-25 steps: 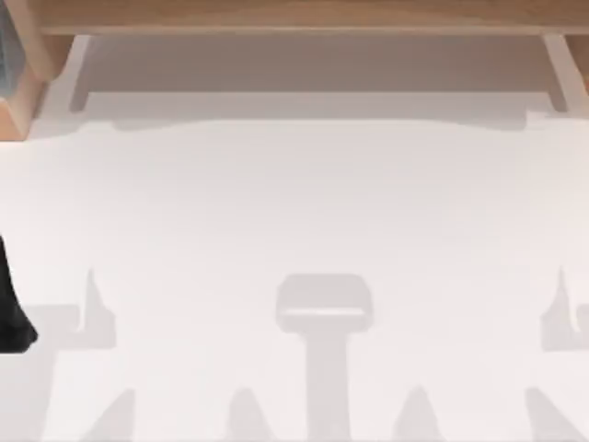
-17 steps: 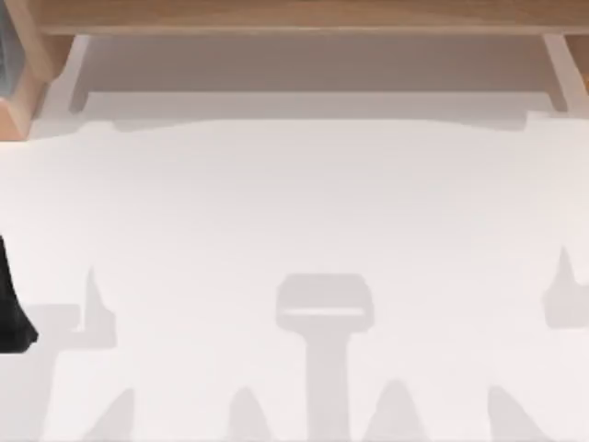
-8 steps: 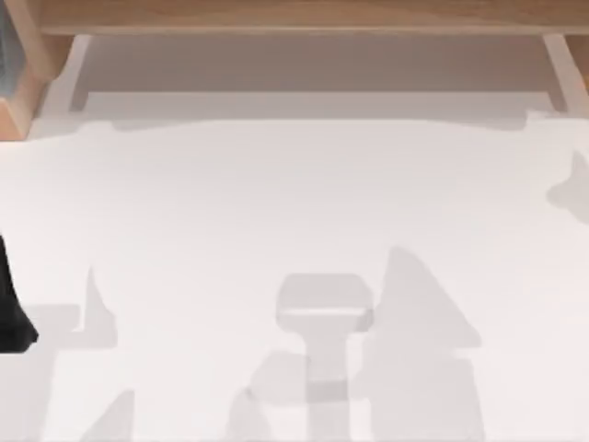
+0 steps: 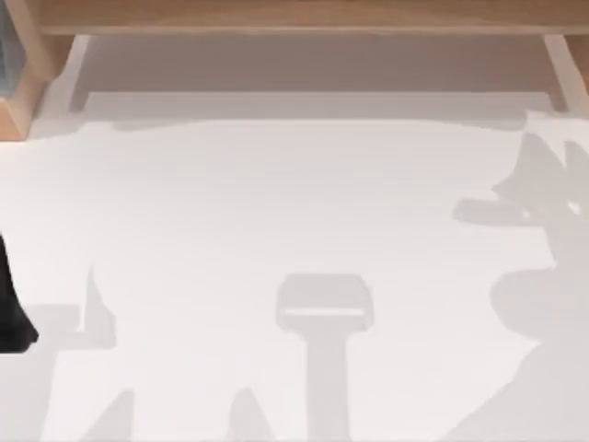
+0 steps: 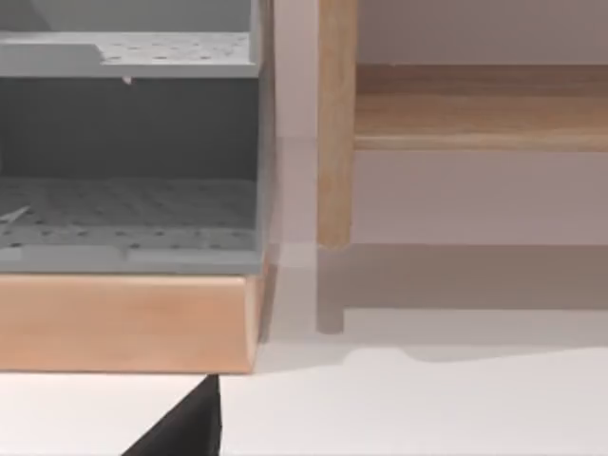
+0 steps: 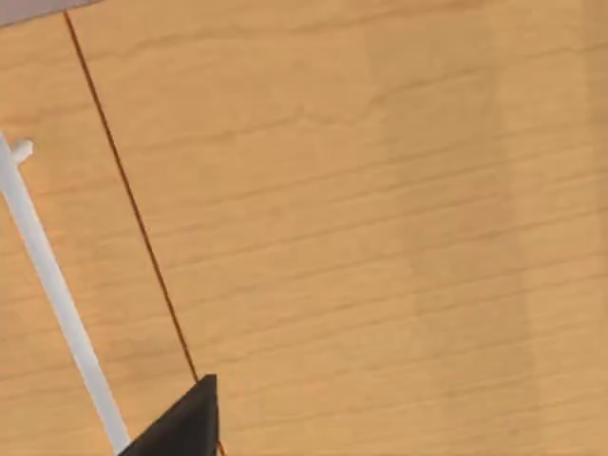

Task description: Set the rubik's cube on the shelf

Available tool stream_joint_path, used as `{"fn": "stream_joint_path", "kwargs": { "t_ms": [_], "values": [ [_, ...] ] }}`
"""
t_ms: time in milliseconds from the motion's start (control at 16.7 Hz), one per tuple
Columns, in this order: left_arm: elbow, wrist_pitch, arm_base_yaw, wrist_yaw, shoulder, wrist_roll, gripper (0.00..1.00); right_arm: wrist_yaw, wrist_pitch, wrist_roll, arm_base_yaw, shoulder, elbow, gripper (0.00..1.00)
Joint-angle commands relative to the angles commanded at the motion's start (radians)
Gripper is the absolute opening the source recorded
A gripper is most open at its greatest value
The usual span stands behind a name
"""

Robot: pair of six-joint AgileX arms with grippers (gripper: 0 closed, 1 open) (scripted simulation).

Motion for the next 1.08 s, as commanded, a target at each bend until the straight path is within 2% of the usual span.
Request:
{"fn": "stream_joint_path", "kwargs": {
  "t_ms": [360, 780, 1080],
  "values": [
    [0.0, 0.0, 0.0, 0.0, 0.0, 0.0, 1.0, -0.055, 0.171, -0.22, -0.069, 0.331, 0.155, 1.0],
    [0.0, 0.0, 0.0, 0.0, 0.0, 0.0, 1.0, -0.057, 0.181, -0.238, -0.07, 0.357, 0.168, 1.0],
    [0.0, 0.0, 0.0, 0.0, 0.0, 0.0, 1.0, -0.04, 0.136, -0.239, -0.056, 0.398, 0.257, 1.0]
  ]
}}
